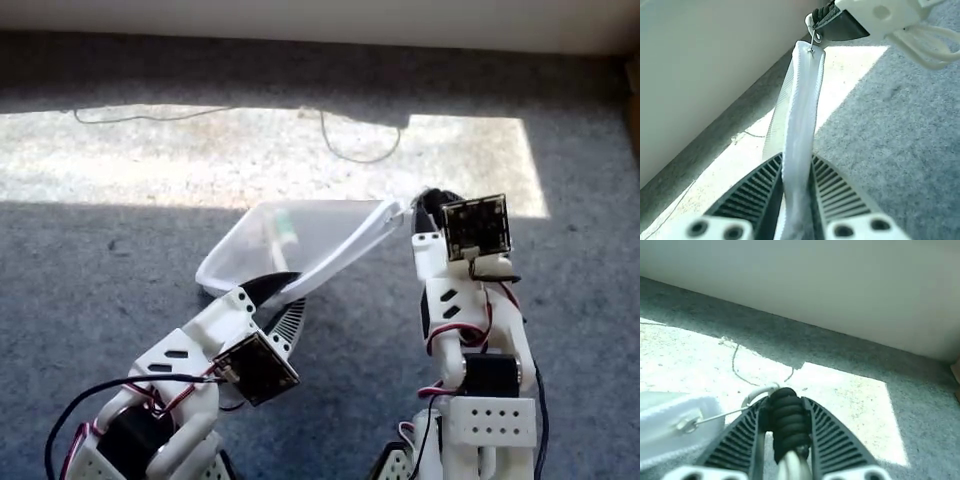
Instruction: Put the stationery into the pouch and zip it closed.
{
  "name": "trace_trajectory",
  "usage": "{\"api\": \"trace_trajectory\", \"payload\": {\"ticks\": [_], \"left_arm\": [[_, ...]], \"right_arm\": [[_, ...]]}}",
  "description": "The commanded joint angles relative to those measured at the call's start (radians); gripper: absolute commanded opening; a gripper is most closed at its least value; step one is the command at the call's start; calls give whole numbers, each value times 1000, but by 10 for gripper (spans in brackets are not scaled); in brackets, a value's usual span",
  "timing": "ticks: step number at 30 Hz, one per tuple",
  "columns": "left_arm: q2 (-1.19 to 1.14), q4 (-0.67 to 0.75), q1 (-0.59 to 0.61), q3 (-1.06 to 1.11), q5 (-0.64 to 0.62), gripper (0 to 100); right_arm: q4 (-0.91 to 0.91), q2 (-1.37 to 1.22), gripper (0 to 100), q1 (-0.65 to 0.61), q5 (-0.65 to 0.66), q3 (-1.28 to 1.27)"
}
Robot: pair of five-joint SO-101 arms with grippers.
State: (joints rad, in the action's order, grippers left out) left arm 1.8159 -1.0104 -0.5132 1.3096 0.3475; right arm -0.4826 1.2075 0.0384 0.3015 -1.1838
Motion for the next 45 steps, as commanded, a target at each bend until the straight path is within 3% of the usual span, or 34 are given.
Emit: {"api": "trace_trajectory", "payload": {"ticks": [1, 11, 16, 19, 30, 35, 41, 45], "left_arm": [[12, -32, 54, -36, -21, 4], [12, -26, 54, -28, -21, 4], [12, -25, 54, 1, -21, 5], [10, -25, 53, 2, -21, 5], [10, -23, 53, 4, -21, 5], [10, -5, 53, 16, -66, 5], [7, 55, 54, 50, -69, 6], [7, 55, 48, 45, -69, 8]], "right_arm": [[54, -59, 5, 111, 3, 47], [45, 48, 17, 105, 9, 45], [-61, 147, 163, 97, 2, 47], [-124, 219, 207, 56, 2, 45], [-383, 412, 218, -110, 9, 68], [-556, 473, 329, -214, 3, 139], [-647, 483, 328, -341, 5, 193], [-647, 489, 313, -361, 6, 197]]}}
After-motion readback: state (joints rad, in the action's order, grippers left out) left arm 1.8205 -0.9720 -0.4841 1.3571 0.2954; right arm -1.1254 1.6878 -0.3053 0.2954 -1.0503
